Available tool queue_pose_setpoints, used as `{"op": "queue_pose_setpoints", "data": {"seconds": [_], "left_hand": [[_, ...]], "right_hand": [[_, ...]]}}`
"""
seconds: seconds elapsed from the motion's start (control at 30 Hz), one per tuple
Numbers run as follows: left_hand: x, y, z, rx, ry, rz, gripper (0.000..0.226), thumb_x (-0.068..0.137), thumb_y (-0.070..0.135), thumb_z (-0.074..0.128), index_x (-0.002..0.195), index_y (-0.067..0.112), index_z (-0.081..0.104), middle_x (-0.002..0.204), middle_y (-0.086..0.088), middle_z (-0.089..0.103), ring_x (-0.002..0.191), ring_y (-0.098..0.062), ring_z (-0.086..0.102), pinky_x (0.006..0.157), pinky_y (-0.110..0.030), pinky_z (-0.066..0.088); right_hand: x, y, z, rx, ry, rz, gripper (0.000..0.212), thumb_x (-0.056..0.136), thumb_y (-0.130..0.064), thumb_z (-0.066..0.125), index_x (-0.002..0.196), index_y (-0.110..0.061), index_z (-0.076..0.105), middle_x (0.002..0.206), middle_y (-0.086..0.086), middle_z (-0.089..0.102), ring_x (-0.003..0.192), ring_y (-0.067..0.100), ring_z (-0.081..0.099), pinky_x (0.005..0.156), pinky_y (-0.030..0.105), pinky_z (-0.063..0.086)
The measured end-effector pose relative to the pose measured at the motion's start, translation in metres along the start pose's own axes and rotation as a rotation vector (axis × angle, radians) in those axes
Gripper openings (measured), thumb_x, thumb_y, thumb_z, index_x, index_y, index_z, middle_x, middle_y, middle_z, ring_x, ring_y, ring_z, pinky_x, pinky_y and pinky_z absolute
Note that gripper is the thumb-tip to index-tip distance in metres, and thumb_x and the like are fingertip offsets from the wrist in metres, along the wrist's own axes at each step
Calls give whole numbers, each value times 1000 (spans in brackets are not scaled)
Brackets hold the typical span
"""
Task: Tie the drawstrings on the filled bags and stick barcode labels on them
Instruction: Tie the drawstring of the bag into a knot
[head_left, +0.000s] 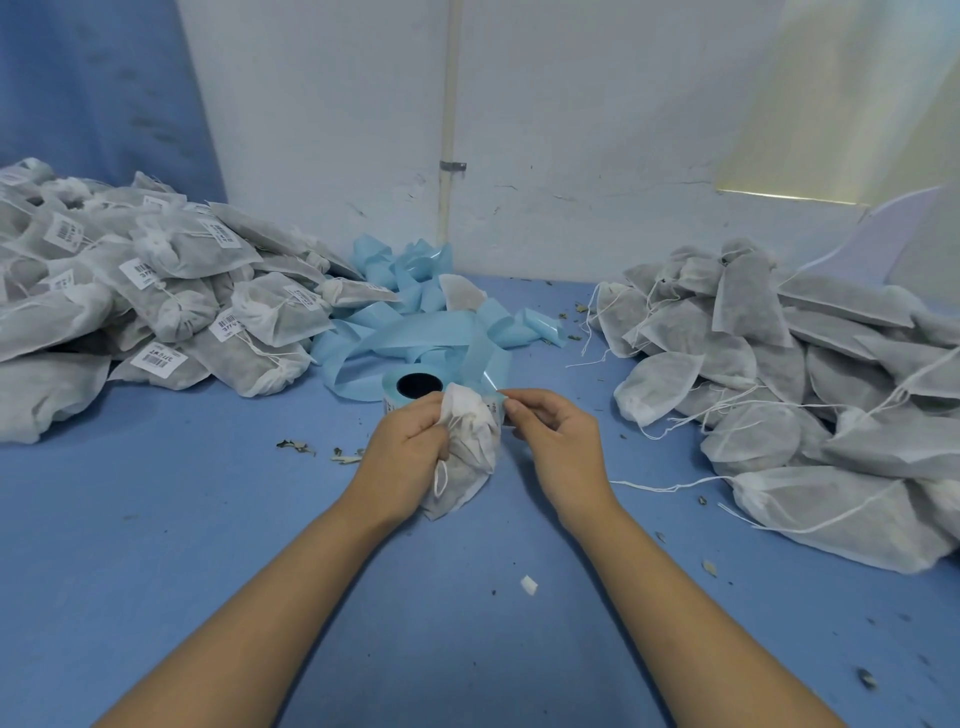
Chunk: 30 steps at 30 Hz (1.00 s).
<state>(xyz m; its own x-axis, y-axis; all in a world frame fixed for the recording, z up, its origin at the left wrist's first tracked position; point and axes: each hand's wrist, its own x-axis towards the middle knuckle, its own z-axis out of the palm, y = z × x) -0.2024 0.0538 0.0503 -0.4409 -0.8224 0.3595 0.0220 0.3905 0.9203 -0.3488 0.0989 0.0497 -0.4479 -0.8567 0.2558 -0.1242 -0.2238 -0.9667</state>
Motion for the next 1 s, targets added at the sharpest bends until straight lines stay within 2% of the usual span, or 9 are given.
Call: {"op": "queue_pose_setpoints", "data": {"seconds": [0.13,0.27,0.33,0.43,0.53,0.67,0.77,0.9,1.0], "left_hand": [[1,1,0,-5,-1,-5,27,61,5,38,46,27,42,57,16,42,55,-3,36,53,-15,29],[4,-2,-1,-45,78,-65,5,56,6,39,57,7,34,58,10,35,56,-8,31,50,-18,25],[5,-2,-2,-70,131,-102,10,54,7,40,60,3,32,57,7,33,57,-10,30,50,-19,24],[5,2,-2,-97,168,-153,8,52,9,40,59,5,38,56,8,36,55,-8,32,51,-19,26],[6,8,2,-125,194,-173,23,63,4,43,79,-4,57,73,-2,53,68,-12,45,64,-26,35],[15,23,5,-351,368,-234,28,80,-10,48,77,14,61,78,2,62,78,-16,54,69,-28,44],[17,29,6,-441,439,-192,28,85,-6,55,93,21,61,93,2,66,89,-17,61,82,-34,50],[15,30,7,-323,549,-57,34,86,-1,61,109,22,57,102,11,65,91,0,62,79,-16,51],[17,32,6,-290,616,0,36,85,-4,61,113,18,55,106,8,63,94,2,61,83,-16,49]], "right_hand": [[1,1,-2,-18,129,-23,18,90,-9,62,85,-25,70,82,-10,70,73,-2,61,69,11,46],[1,-2,-6,131,311,34,18,90,-8,61,85,-22,71,78,-6,68,66,-1,58,68,12,48],[1,-5,-7,238,340,61,14,90,-3,60,89,-12,71,73,-2,68,64,1,61,66,11,49],[-1,-8,-7,215,344,68,13,88,-4,63,91,-13,72,79,-4,71,72,-1,64,70,9,48],[-3,-13,-5,204,328,61,18,86,-2,64,91,-16,73,80,-8,70,66,-8,60,65,5,44],[-8,-22,3,230,310,25,23,87,-4,63,85,-24,74,82,-11,72,69,-9,61,63,4,42],[-14,-28,12,238,317,-19,26,87,-8,65,80,-31,73,78,-16,72,69,-9,60,64,4,42],[-20,-36,21,344,258,23,18,87,-12,66,81,-26,76,83,-11,74,62,0,60,60,9,44],[-25,-37,27,384,132,77,19,85,-13,66,76,-24,79,85,-4,75,56,7,53,57,14,40]]}}
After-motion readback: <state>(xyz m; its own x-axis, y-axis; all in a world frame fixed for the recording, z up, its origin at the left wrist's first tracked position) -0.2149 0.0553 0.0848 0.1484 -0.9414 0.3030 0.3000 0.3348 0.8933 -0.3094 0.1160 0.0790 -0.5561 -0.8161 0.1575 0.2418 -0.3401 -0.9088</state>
